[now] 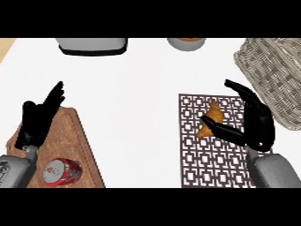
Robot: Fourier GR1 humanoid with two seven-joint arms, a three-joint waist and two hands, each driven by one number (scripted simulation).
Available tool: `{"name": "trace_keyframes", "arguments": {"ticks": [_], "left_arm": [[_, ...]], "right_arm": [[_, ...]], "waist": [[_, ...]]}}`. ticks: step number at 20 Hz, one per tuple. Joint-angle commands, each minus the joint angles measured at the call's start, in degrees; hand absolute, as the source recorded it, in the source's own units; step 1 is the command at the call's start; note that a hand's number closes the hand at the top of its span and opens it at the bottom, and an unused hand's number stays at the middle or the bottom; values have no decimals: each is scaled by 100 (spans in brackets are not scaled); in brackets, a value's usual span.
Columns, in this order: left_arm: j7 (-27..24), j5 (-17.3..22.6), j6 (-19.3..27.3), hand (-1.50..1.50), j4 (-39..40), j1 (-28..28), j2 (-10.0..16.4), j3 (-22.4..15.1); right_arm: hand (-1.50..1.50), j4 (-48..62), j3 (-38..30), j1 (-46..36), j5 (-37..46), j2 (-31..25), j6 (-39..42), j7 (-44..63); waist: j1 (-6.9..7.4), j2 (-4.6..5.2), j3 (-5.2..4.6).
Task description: Pick the croissant from the placemat and place it in the basket
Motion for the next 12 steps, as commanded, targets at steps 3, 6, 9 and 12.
{"name": "trace_keyframes", "arguments": {"ticks": [3,6,9,12], "left_arm": [[187,-62,119,0,81,-115,64,108],[119,-77,100,0,117,-48,38,84],[298,-35,141,0,41,-122,-20,85],[232,-135,246,0,67,-78,-113,28]], "right_arm": [[-150,107,216,268,1657,-903,-1394,1584],[-150,83,401,186,2332,-1813,-1087,2699],[-150,-261,824,439,2589,-2570,-93,3498],[-150,-919,1115,357,2477,-3000,895,4490]], "waist": [[-170,-47,-40],[-201,-62,-73],[-255,-88,-67],[-222,-91,-63]]}}
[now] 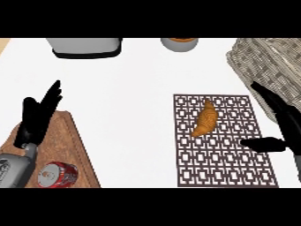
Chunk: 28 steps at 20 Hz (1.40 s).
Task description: Pick the croissant from the placemat and place it in the basket
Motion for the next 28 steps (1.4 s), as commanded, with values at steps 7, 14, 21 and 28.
{"name": "trace_keyframes", "arguments": {"ticks": [7,14,21,28], "left_arm": [[22,-76,-48,0,35,-85,-70,44],[195,-248,-314,0,-276,24,-248,258],[116,-503,-424,0,181,-297,-514,464],[412,-954,-297,0,-269,-129,-908,341]], "right_arm": [[-150,-2885,220,65,-884,-1318,2432,3275],[-150,-3505,-227,131,-581,-634,2625,4327],[-150,-3397,-190,449,628,2,2312,4175],[-150,-2709,-218,388,1146,756,2384,3730]], "waist": [[55,31,51],[210,81,71],[199,90,71],[225,89,72]]}}
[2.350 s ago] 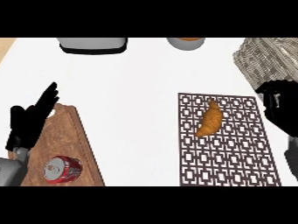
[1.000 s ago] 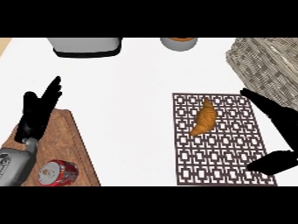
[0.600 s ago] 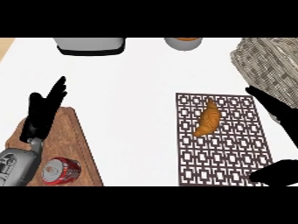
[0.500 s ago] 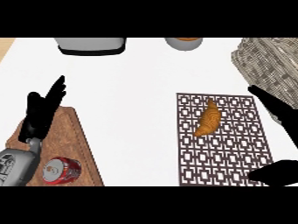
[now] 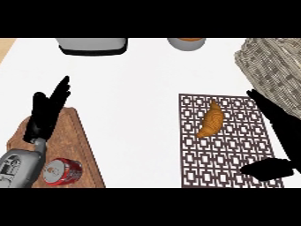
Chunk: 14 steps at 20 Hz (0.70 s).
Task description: Pick the croissant from the placemat and place it in the basket
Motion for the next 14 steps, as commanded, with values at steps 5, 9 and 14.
{"name": "trace_keyframes", "arguments": {"ticks": [5,9,14], "left_arm": [[-561,-214,-305,0,801,-190,-242,328],[47,-413,-318,0,-118,117,-315,430],[-124,-447,-487,0,192,-52,-327,643]], "right_arm": [[-150,1310,108,-197,704,840,-137,-944],[-150,1280,-322,-341,800,1073,321,-849],[-150,2048,-47,-567,1456,1568,-99,-1231]], "waist": [[-2,15,-1],[7,1,-1],[14,7,-1]]}}
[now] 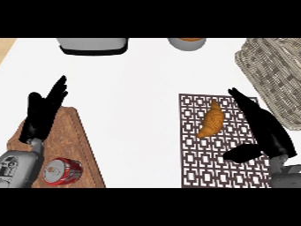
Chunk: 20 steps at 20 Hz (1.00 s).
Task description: Pick the croissant from the placemat and place it in the basket
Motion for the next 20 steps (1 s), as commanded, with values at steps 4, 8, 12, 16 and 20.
{"name": "trace_keyframes", "arguments": {"ticks": [4,8,12,16,20], "left_arm": [[-30,-329,-23,0,-132,173,-265,110],[-295,-312,-198,0,698,-390,-332,341],[-579,-394,-277,0,417,165,-447,346],[-131,-594,-343,0,227,-17,-444,421],[544,-388,-579,0,-914,299,-289,453]], "right_arm": [[-150,650,-87,-342,511,613,20,-273],[-150,1567,-336,-541,627,722,-281,-970],[-150,1193,-164,-327,931,1045,-215,-527],[-150,1628,-537,-560,924,966,95,-907],[-150,2092,-558,-656,1051,1183,-157,-932]], "waist": [[7,-3,-1],[-10,8,-1],[-7,-1,-2],[-2,-1,-1],[23,-5,1]]}}
